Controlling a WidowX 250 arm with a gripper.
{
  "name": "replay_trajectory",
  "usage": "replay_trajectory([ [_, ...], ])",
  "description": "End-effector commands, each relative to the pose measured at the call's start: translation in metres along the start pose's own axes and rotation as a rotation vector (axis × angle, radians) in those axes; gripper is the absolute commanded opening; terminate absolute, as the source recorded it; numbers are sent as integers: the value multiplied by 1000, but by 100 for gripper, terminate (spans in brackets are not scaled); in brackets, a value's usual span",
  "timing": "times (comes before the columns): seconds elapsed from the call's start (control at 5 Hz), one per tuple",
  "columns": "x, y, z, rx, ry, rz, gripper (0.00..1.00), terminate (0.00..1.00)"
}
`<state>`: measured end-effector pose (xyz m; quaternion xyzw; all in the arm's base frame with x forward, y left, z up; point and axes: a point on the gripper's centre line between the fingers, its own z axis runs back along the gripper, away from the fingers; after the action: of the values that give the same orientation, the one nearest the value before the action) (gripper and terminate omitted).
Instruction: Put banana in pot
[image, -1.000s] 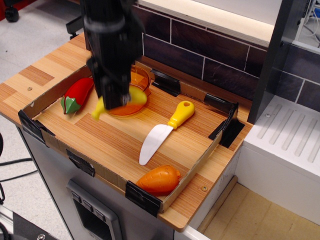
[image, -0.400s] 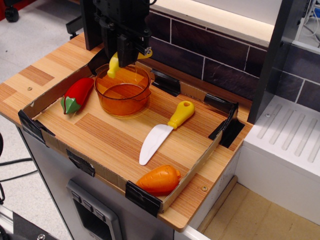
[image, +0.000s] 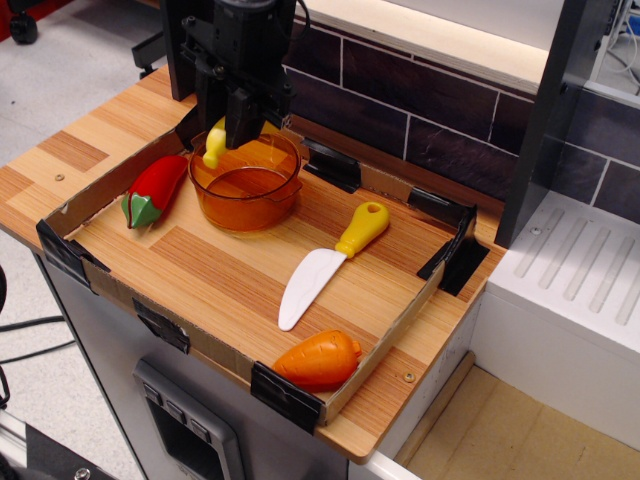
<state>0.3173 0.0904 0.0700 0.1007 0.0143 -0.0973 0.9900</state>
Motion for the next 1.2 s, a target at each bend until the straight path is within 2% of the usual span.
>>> replay_trajectory([
  [0.0, 3, 13, 2, 35, 0, 30, 100, 0],
  [0.4, 5, 13, 10, 18, -37, 59, 100, 0],
  [0.6, 4, 11, 24, 3, -73, 56, 100, 0],
  [0.8, 2, 6, 49, -42, -119, 36, 100, 0],
  [1.0, -2, 2, 68, -82, -138, 13, 100, 0],
])
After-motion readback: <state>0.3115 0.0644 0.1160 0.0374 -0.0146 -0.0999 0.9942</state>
